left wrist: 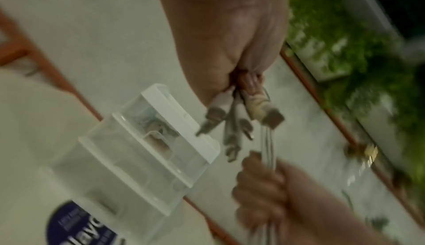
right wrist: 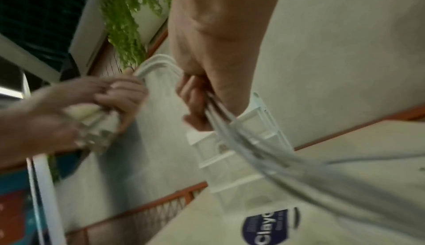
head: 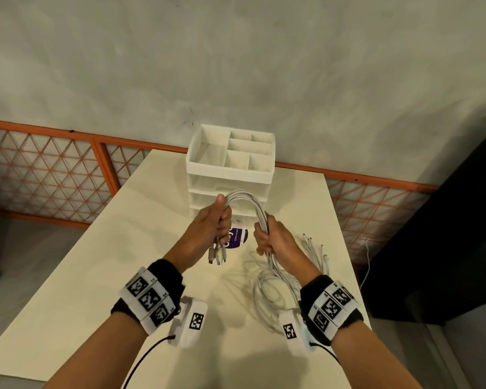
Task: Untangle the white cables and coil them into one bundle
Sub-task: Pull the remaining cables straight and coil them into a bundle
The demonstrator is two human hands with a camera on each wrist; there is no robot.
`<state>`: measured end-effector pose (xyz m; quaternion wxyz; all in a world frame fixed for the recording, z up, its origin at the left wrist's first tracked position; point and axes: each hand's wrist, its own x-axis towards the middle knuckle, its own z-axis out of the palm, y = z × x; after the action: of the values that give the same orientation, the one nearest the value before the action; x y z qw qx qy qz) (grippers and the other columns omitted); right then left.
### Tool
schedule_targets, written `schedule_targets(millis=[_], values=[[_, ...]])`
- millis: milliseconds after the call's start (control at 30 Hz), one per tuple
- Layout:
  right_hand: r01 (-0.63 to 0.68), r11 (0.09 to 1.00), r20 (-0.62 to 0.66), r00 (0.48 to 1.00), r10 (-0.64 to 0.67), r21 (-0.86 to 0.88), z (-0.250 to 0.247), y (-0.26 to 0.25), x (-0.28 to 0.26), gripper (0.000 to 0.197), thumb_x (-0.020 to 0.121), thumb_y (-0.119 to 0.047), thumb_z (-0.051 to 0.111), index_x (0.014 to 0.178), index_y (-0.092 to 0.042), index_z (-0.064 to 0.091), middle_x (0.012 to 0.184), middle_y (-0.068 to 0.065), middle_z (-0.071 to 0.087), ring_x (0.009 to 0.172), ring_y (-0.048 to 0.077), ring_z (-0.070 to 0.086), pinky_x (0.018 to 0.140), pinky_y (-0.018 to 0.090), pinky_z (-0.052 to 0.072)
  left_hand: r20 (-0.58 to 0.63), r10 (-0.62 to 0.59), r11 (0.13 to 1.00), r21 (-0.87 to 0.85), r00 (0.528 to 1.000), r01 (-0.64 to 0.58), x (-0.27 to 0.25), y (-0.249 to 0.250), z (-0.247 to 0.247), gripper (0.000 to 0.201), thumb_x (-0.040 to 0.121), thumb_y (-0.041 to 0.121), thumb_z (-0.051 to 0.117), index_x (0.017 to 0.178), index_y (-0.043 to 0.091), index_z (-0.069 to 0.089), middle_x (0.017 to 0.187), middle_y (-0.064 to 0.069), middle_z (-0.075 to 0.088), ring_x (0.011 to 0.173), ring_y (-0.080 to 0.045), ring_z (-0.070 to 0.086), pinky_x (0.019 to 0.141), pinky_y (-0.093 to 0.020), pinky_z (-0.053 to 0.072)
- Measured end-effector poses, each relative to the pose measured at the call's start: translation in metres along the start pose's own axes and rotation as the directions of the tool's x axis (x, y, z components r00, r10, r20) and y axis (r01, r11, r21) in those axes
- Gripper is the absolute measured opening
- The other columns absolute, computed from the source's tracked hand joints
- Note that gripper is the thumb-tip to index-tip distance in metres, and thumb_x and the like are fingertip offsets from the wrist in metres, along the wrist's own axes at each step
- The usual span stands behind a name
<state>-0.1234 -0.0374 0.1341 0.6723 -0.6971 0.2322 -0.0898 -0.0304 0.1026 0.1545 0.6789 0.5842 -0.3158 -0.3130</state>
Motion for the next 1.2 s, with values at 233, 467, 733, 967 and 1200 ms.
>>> schedule_targets(millis=[233, 467, 733, 967, 1200], values=[[-0.057, 0.998, -0.142, 0.988, 0.058, 0.013, 0.015, -0.020, 0.001, 0.036, 0.097, -0.027, 0.026, 0.065, -0.015, 0.037, 0.047, -0.004, 0.027, 0.035, 0.007, 0.020, 0.037, 0.018, 0.019, -0.035, 0.019, 0.989, 0.149, 0.999, -0.013, 0.003, -0.026, 0.029, 0.032, 0.097, 0.036, 0.041, 0.100, 0.005, 0.049, 0.061, 0.003, 0.037, 0.051, -0.007, 0.037, 0.052, -0.021, 0.039], [-0.088, 0.996, -0.127, 0.988, 0.090, 0.017, 0.021, -0.010, 0.004, 0.024, 0.097, -0.033, 0.030, 0.104, -0.012, 0.041, 0.036, -0.012, 0.035, 0.028, 0.001, 0.029, 0.034, 0.015, 0.024, -0.050, 0.029, 0.993, 0.114, 0.998, -0.023, 0.006, -0.037, 0.033, 0.031, 0.095, 0.037, 0.049, 0.084, 0.009, 0.058, 0.068, -0.016, 0.050, 0.060, -0.027, 0.041, 0.048, -0.020, 0.035], [0.006, 0.978, 0.129, 0.991, 0.021, -0.207, 0.012, -0.010, -0.018, 0.055, 0.094, -0.061, 0.018, 0.093, -0.022, 0.056, 0.048, -0.004, 0.039, 0.039, 0.010, 0.035, 0.043, 0.022, 0.031, -0.294, 0.095, 0.987, 0.152, 0.951, -0.052, 0.020, -0.028, 0.023, 0.040, 0.096, 0.039, 0.049, 0.073, 0.007, 0.056, 0.053, -0.017, 0.047, 0.044, -0.027, 0.043, 0.042, -0.027, 0.037], [0.280, 0.759, 0.374, 0.926, -0.052, -0.587, 0.005, -0.017, -0.026, 0.031, 0.099, -0.040, 0.034, 0.101, -0.015, 0.051, 0.056, -0.010, 0.043, 0.043, -0.001, 0.042, 0.055, 0.022, 0.033, -0.462, 0.129, 0.989, 0.126, 0.877, -0.079, 0.028, -0.027, 0.013, 0.039, 0.100, 0.033, 0.040, 0.076, 0.004, 0.051, 0.051, 0.004, 0.044, 0.035, -0.002, 0.043, 0.035, -0.015, 0.035], [0.072, 0.904, 0.549, 0.814, 0.190, -0.420, -0.037, 0.006, -0.031, 0.032, 0.100, -0.037, 0.034, 0.107, -0.014, 0.056, 0.063, -0.008, 0.027, 0.051, 0.004, 0.025, 0.046, 0.017, 0.024, -0.470, 0.114, 0.990, -0.024, 0.875, -0.142, 0.034, -0.008, -0.022, 0.049, 0.101, 0.038, 0.036, 0.058, 0.016, 0.043, 0.041, 0.006, 0.046, 0.030, -0.012, 0.041, 0.029, -0.018, 0.032]])
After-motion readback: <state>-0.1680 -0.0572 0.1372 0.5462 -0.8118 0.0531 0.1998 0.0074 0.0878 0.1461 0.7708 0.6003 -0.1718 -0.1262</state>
